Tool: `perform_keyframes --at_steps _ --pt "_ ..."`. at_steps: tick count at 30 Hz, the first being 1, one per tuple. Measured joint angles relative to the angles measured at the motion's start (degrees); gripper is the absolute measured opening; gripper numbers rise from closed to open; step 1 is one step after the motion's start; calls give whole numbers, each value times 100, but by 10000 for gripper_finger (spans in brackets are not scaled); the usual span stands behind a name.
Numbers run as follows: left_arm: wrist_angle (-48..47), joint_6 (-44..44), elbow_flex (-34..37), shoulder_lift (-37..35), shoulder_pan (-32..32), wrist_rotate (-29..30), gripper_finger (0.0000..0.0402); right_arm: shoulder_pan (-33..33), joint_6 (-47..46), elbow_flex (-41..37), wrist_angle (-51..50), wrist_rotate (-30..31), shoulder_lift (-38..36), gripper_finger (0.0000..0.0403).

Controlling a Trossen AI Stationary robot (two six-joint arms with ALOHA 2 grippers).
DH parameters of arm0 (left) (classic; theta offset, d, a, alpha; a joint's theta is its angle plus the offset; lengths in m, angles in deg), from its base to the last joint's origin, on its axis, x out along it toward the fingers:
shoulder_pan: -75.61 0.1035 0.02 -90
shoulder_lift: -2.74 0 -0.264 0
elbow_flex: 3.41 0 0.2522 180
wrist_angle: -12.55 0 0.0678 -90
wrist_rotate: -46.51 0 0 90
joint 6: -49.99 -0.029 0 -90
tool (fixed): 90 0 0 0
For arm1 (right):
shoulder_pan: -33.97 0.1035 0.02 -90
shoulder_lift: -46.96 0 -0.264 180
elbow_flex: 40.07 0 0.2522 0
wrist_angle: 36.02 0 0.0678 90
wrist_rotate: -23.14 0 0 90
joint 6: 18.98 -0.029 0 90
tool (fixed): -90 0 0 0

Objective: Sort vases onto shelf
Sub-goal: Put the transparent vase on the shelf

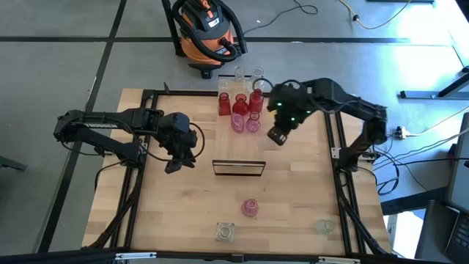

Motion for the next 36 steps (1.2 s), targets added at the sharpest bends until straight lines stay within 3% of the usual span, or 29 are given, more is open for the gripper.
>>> perform_keyframes --at_steps 6,31,36 --pt "-4 104 -1 0 -96 1 101 11 385 133 13 -308 377 0" --pt "-4 -2 0 0 -147 94 101 -76 468 120 581 -261 432 1" --pt "-4 -2 0 0 -149 94 101 -111 459 120 745 -499 432 24"
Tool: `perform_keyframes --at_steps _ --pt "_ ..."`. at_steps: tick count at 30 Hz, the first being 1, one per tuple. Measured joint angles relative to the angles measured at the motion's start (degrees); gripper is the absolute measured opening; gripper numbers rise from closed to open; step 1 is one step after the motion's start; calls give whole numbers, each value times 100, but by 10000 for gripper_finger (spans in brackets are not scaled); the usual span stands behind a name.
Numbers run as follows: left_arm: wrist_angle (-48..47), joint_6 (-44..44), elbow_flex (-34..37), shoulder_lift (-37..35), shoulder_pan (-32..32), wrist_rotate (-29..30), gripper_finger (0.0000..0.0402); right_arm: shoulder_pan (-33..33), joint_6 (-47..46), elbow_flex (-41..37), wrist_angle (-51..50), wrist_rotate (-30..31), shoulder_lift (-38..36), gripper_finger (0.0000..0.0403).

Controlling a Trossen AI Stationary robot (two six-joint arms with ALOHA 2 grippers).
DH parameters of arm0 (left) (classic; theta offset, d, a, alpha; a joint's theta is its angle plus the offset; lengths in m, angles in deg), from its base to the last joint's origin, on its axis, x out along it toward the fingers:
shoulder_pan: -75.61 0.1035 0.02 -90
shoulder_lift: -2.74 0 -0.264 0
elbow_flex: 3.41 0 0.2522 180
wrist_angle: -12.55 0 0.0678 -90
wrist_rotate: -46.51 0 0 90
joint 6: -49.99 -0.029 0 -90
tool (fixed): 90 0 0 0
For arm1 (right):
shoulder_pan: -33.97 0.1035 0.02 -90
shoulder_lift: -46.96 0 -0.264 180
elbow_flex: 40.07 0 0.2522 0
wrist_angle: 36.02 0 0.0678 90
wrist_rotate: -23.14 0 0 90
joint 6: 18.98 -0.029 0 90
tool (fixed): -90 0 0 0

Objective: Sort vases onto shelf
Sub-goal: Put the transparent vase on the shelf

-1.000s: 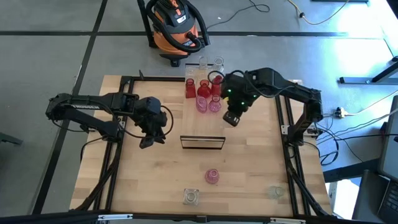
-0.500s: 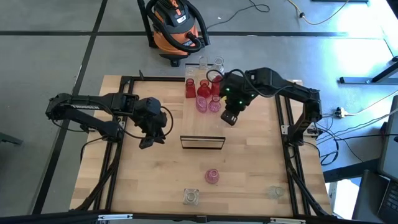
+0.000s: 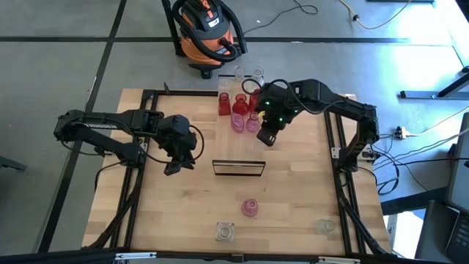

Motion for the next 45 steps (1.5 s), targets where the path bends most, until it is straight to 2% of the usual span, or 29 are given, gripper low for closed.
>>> perform_keyframes --at_steps 7,13,20,25,29,33,37,45 --pt "2 0 -1 0 0 -1 101 -90 -42 0 223 4 20 71" --pt "2 2 -2 0 0 0 101 -114 -62 0 293 32 13 73" --pt "2 0 0 0 2 0 101 -101 -529 10 241 918 -537 74" --pt "2 -58 -2 0 0 9 101 9 -1067 -21 -464 1167 -854 74" --pt "55 -186 -1 0 29 16 101 213 -1341 -468 -353 1222 -890 74" --pt "90 -214 -2 0 161 11 101 343 -1664 -1271 135 951 -883 74" --pt "87 -195 -1 0 201 -3 101 443 -1926 -2029 245 956 -876 74" --pt "-25 -143 -2 0 201 -7 101 441 -2000 -2825 1683 366 -876 74"
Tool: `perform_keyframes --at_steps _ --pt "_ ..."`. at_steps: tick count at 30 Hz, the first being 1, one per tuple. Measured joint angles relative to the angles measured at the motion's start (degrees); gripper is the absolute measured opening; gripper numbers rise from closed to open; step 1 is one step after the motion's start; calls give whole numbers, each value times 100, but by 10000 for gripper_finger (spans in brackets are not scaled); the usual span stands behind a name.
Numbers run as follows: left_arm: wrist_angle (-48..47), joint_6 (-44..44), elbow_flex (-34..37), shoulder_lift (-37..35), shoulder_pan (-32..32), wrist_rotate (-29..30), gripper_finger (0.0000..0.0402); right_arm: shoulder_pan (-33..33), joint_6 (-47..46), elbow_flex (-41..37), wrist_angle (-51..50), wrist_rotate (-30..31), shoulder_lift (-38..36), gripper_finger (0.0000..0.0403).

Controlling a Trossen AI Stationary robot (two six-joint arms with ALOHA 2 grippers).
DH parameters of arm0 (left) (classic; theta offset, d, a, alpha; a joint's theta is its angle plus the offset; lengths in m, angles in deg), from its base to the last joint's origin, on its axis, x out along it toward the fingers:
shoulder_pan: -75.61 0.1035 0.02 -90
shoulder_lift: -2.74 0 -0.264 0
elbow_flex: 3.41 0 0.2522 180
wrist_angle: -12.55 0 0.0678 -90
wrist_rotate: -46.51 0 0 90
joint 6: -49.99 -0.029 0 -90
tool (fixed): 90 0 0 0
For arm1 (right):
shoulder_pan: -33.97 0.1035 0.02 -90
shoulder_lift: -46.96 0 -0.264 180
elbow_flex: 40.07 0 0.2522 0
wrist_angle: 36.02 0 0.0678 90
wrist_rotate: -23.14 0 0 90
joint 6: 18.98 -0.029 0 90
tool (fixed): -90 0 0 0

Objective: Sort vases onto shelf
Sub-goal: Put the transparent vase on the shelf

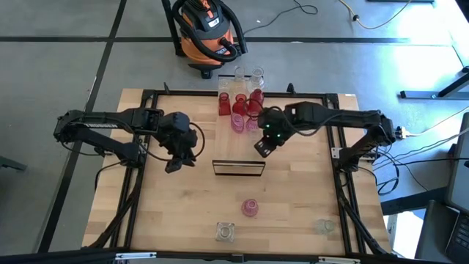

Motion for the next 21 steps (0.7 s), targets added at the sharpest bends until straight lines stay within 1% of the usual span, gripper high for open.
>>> perform_keyframes --at_steps 8,12,16,21 --pt "-116 99 2 0 -2 -105 101 -63 8 -110 610 53 0 74" --pt "-115 105 2 0 -2 -105 101 -60 -32 -110 521 273 0 74" --pt "-113 109 2 0 -1 -105 101 -50 -104 -110 256 678 0 74" --pt "-108 109 0 0 83 -105 101 -52 -115 -113 716 806 42 74"
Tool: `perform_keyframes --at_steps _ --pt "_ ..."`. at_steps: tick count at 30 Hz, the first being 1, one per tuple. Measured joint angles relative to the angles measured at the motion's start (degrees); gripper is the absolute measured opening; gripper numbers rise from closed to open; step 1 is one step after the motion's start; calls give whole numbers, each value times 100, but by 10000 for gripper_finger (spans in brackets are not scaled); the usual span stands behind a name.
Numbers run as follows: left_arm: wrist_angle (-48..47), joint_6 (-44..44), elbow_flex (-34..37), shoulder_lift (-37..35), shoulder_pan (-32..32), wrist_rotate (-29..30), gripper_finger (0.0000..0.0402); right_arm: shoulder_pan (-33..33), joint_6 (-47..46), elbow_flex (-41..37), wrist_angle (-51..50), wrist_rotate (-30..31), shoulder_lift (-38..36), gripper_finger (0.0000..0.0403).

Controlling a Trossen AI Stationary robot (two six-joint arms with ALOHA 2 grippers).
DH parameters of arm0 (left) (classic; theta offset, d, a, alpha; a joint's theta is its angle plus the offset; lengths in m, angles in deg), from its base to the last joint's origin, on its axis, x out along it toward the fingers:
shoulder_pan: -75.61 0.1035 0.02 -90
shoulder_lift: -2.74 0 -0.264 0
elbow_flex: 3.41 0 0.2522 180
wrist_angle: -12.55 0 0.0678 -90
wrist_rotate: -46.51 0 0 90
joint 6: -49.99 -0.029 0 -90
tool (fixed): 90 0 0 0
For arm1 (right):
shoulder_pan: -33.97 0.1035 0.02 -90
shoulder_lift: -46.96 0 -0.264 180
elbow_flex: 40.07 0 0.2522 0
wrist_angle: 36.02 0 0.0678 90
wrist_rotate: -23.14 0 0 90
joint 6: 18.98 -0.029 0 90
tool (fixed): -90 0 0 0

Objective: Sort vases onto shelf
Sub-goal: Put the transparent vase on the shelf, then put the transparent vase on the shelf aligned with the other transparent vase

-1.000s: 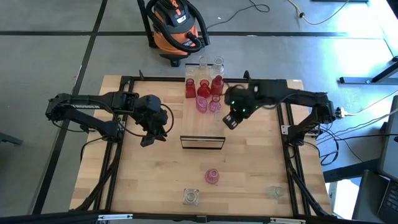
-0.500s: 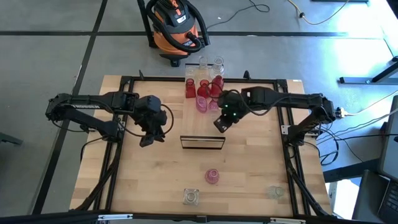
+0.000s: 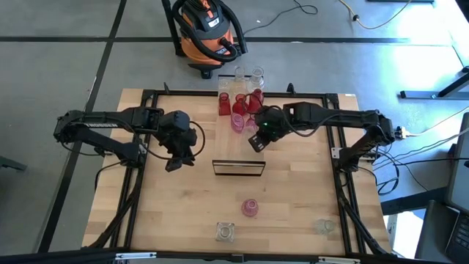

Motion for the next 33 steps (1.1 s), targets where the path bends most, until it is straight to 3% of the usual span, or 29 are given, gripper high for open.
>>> perform_keyframes --at_steps 26,30,33 --pt "2 1 0 0 9 1 101 0 170 0 863 44 2 74" --pt "2 -2 0 0 9 1 101 0 126 13 398 88 -2 74" --pt "3 -3 0 0 9 1 101 14 -91 117 -815 290 -43 74"
